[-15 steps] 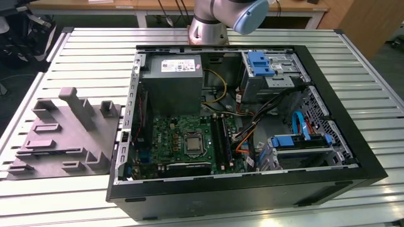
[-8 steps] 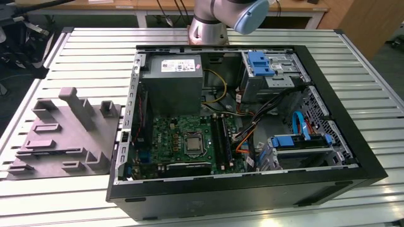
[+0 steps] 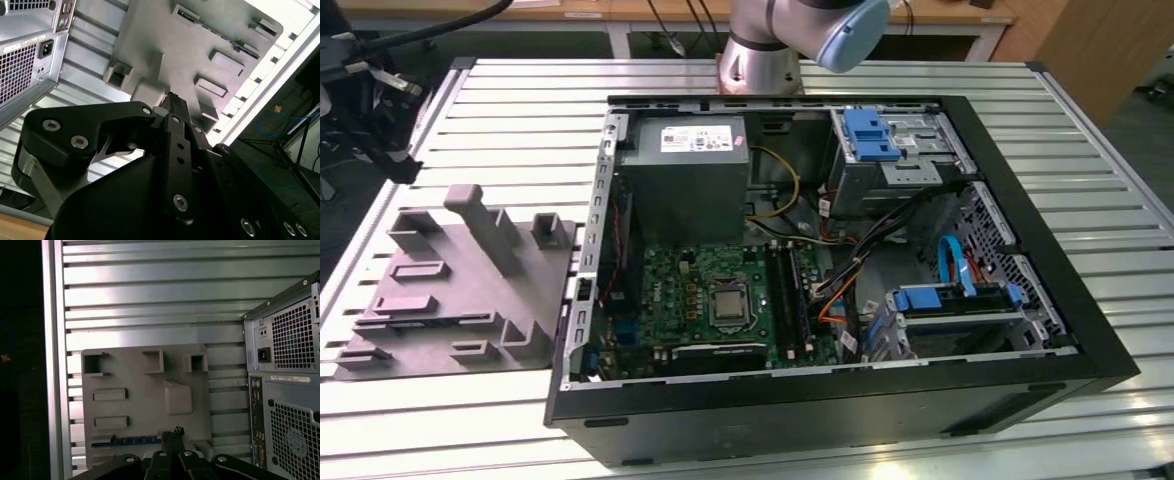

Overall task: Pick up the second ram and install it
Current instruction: 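Reach for the second ram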

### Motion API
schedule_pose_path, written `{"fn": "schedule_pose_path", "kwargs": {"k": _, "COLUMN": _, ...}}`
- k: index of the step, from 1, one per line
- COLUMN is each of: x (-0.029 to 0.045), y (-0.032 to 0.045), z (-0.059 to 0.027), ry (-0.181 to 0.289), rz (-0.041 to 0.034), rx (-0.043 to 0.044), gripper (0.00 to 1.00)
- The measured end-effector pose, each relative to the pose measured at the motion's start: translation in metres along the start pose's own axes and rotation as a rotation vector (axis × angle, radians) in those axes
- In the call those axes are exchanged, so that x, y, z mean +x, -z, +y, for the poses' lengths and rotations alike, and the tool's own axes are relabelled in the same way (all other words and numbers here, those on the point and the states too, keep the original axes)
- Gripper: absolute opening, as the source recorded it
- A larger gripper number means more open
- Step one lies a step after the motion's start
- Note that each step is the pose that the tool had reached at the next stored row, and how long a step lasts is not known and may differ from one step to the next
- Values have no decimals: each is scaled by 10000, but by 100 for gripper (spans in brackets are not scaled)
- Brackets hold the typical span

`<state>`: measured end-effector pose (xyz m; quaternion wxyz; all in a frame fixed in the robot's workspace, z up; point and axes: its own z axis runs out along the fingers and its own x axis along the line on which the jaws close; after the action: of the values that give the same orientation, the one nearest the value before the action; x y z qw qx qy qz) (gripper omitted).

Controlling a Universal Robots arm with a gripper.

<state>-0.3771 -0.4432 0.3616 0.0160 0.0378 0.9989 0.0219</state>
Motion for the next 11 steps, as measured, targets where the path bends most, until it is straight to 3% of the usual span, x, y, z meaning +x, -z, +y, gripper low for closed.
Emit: {"fn": "schedule_pose_path", "kwargs": {"k": 11, "x": 20, "y": -123, "z": -155, "ry": 0, "rz": 0, "rx": 0, "gripper": 10}}
